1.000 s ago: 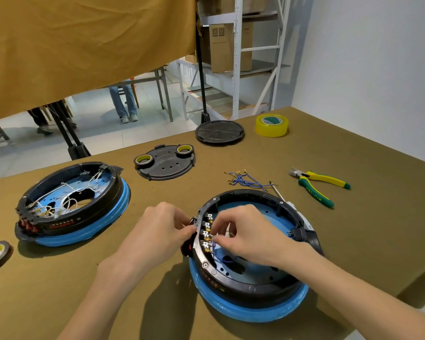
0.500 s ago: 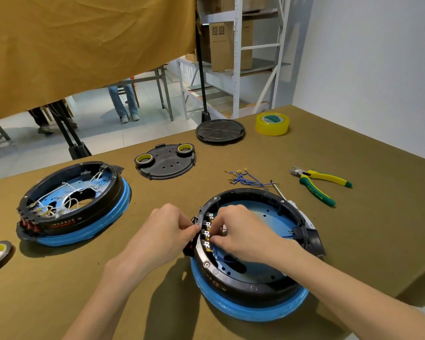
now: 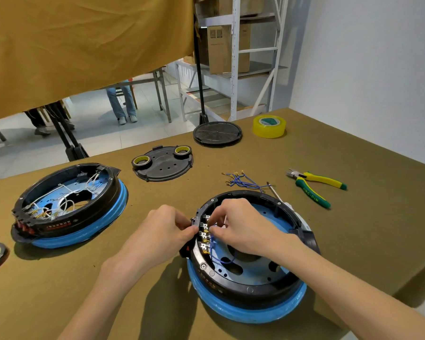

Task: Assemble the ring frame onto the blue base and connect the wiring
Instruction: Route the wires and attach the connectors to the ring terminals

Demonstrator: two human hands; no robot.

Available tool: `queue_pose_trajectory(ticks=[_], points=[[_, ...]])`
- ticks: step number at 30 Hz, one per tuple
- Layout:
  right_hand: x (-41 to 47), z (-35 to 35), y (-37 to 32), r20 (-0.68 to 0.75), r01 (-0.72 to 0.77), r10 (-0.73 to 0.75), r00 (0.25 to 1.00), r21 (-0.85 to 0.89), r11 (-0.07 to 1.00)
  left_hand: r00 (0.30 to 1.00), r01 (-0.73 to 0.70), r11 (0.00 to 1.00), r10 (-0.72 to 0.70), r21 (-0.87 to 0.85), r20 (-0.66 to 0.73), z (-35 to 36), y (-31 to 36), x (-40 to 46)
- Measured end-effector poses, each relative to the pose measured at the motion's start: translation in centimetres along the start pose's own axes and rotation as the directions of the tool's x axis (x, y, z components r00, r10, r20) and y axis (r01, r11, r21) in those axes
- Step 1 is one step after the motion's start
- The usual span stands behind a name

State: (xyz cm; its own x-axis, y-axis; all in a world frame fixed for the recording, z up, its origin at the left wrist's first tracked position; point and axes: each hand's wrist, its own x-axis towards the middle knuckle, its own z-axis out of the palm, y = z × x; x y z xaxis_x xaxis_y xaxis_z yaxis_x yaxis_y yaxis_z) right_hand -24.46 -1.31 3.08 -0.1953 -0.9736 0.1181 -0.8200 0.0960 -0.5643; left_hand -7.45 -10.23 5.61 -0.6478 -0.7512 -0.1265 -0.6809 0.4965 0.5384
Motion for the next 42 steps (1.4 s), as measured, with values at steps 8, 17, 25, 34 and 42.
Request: queue_pose_trajectory(ticks=[8, 17, 25, 34, 42], points=[[1.1, 0.9, -0.3, 0.038, -0.042, 0.044, 0.998, -0.062, 0.997, 0.999, -0.003, 1.000, 0.004, -0.029, 0.034, -0.2, -0.4, 0.2], [1.3, -0.5, 0.1, 0.070, -0.049, 0.050, 0.996, -0.019, 0.999, 1.000, -0.017, 1.000, 0.017, 0.008, -0.012, 0.3, -0.7, 0.6], [1.9, 0.1, 1.1, 0.048, -0.095, 0.098, 0.994, -0.062, 0.994, 0.998, -0.066, 0.997, 0.066, -0.049, 0.006, 0.8, -1.4, 1.3], [2.7, 0.8, 1.5, 0.048, -0.119, 0.118, 0.992, 0.014, 0.993, 0.994, -0.092, 0.988, 0.098, -0.127, 0.042, 0.4, -1.6, 1.5], [2.5, -2.8, 1.8, 0.072, -0.069, 0.070, 0.995, -0.018, 0.997, 0.990, -0.049, 0.997, 0.041, -0.055, -0.132, 4.0, -0.6, 2.0]])
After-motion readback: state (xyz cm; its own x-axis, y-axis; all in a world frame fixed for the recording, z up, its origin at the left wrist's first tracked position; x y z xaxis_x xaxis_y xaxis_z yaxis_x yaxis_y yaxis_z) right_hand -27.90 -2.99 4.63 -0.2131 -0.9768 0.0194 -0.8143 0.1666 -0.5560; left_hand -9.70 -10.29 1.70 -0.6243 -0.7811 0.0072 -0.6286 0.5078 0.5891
